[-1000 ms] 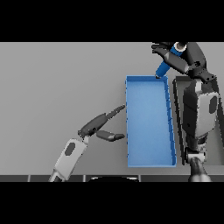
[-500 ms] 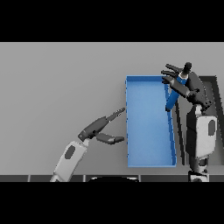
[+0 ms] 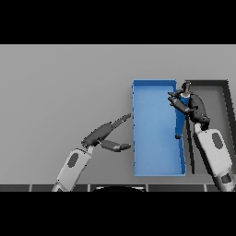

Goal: Pick up the blue pipe and place it into the blue bin.

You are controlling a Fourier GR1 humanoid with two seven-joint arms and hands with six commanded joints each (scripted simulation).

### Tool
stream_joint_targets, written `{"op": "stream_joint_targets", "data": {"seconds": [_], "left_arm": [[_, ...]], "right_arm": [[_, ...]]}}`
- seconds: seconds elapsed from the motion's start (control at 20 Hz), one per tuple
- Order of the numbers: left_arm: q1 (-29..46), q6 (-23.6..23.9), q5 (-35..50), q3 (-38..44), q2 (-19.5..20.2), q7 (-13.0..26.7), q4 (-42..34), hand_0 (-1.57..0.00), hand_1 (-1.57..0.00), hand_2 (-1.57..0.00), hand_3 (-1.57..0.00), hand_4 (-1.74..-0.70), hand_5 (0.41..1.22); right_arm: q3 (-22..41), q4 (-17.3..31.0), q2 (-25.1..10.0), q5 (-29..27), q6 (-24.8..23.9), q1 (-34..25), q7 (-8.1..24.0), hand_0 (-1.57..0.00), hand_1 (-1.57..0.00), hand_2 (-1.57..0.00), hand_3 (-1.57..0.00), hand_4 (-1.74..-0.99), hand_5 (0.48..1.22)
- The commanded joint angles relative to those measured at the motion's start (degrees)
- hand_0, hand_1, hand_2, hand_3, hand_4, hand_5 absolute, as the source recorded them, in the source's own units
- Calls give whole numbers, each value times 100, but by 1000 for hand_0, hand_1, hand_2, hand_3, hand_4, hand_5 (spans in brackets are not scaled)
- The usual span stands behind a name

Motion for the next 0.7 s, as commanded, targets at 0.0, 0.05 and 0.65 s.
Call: {"op": "stream_joint_targets", "data": {"seconds": [0.0, 0.05, 0.65], "left_arm": [[-6, 9, -5, 8, 13, -70, -9, 1, 1, 1, 1, -882, 421], [4, 11, -1, 10, 11, -110, 10, 1, 1, 1, 1, -881, 422], [67, 44, 15, -37, -37, 38, -131, 1, 1, 1, 1, -885, 427]], "right_arm": [[242, -13, -121, -103, -156, 42, -54, -1465, -1336, -1339, -788, -1678, 1221], [489, 101, -272, -253, -251, 3, 30, -1172, -1069, -1071, -630, -1592, 1221], [3150, 550, -1834, -1546, -13, -1205, 28, -80, -73, -73, -42, -1063, 846]]}}
